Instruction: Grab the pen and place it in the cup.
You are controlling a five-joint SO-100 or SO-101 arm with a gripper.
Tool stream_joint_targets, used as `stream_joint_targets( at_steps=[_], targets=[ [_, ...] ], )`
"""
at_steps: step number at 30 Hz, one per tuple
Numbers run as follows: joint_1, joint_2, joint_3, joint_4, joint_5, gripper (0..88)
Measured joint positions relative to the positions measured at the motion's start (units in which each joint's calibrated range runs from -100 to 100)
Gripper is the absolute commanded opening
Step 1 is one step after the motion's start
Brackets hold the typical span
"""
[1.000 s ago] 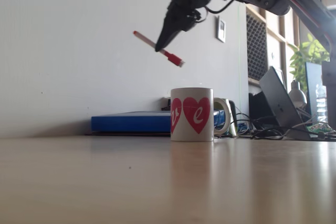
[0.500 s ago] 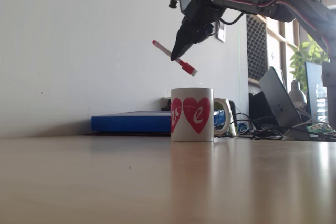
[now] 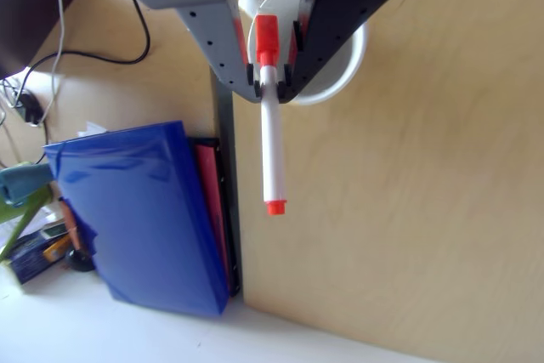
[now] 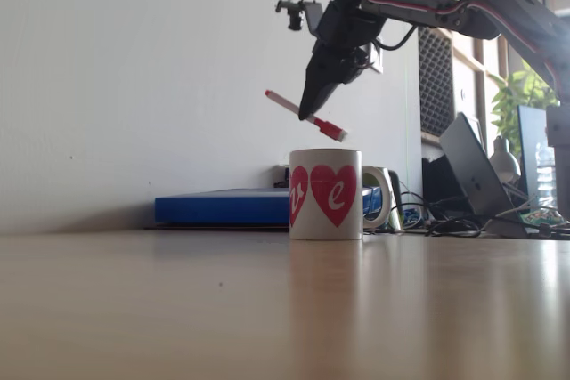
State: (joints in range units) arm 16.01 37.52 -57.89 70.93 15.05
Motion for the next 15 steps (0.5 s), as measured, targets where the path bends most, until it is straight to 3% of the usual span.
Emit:
stream_joint_targets(
  at_steps=[15],
  targets=[
    [0.0,0.0,0.0,4.8,-2.1,1.1]
  ],
)
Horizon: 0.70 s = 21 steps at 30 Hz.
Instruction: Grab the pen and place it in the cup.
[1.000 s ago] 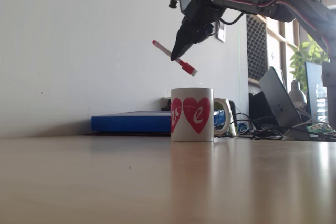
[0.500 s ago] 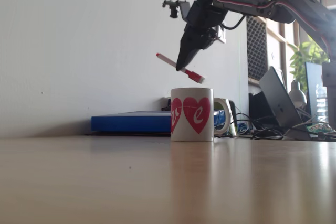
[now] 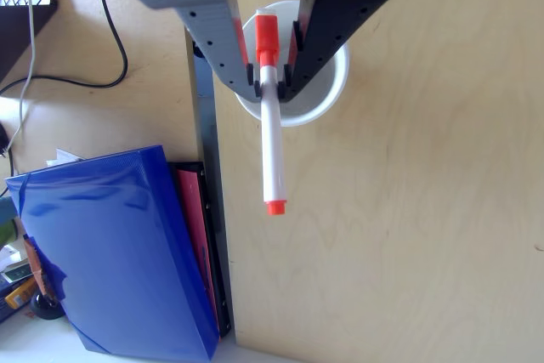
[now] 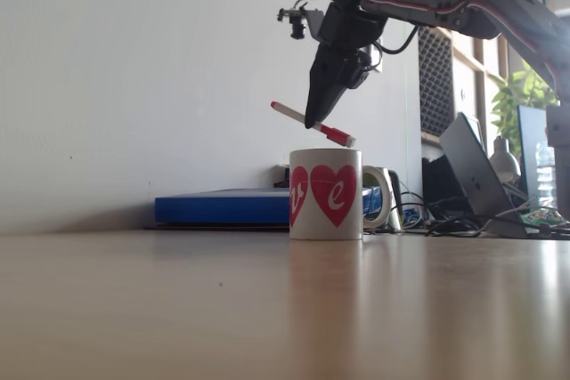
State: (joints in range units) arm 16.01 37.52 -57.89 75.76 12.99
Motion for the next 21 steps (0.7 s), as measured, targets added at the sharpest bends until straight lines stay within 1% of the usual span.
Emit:
stream_joint_targets(
  at_steps=[7,10,12,14,16,21],
  targets=[
    [0.0,0.0,0.0,3.1,0.0,3.2],
    [0.0,0.0,0.0,3.3,0.1,10.2],
    [0.0,0.0,0.0,3.3,0.1,18.8],
    [0.0,0.0,0.0,3.3,0.1,23.8],
    [0.0,0.0,0.0,3.3,0.1,25.3],
    [0.0,0.0,0.0,3.3,0.1,25.4]
  ],
)
